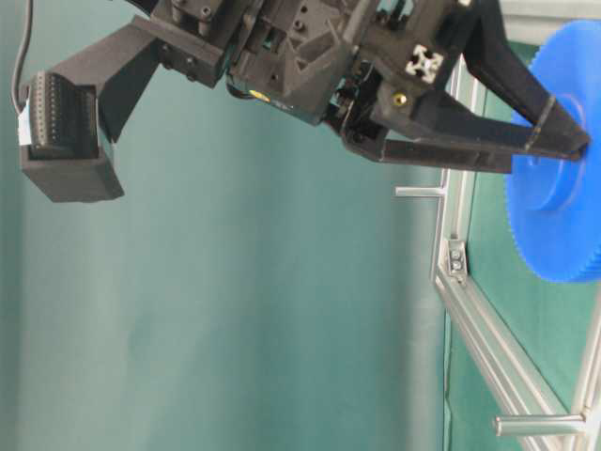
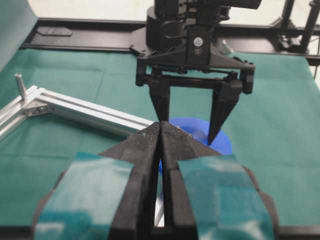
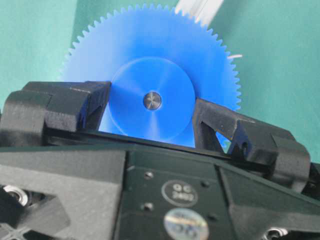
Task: Find the location of the shaft and insert the gear.
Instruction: 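Lower the blue gear onto the shaft and open the right gripper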
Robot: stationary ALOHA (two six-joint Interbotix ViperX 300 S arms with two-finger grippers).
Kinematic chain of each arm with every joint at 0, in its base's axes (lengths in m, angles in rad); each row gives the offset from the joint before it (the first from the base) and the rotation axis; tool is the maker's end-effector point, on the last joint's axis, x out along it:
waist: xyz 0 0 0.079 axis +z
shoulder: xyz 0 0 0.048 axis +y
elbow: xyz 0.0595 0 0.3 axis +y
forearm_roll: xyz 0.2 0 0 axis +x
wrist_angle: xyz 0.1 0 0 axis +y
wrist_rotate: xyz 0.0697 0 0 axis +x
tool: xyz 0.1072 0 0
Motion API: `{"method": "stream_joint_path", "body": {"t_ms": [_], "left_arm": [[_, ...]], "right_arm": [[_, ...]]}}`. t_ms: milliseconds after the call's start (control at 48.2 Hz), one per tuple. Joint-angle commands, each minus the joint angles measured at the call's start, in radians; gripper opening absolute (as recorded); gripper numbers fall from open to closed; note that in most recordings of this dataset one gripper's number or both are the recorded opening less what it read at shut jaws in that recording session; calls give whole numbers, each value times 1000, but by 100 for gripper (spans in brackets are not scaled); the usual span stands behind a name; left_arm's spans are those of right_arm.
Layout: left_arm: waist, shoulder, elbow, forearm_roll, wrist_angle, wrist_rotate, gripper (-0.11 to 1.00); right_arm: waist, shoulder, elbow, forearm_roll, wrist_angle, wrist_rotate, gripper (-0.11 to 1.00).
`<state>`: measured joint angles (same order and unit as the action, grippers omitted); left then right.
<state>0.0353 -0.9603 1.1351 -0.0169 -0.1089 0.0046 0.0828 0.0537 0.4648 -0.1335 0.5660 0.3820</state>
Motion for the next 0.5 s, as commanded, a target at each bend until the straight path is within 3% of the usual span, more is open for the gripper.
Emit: {"method": "stream_joint_path", "body": {"t_ms": [0, 166, 311, 477], "left_arm": [[3, 5, -21, -2, -3, -2, 1], [3, 5, -21, 0, 0, -2, 1], [3, 5, -21, 0, 5, 0, 1], [3, 3, -21, 0, 18, -2, 1]], "right_arm": [[-9, -15, -15, -3, -5, 2, 69], [-9, -17, -21, -6, -8, -2, 69], [-9, -43, -31, -12, -3, -3, 85], [-9, -117, -28, -17, 15, -5, 82]]}}
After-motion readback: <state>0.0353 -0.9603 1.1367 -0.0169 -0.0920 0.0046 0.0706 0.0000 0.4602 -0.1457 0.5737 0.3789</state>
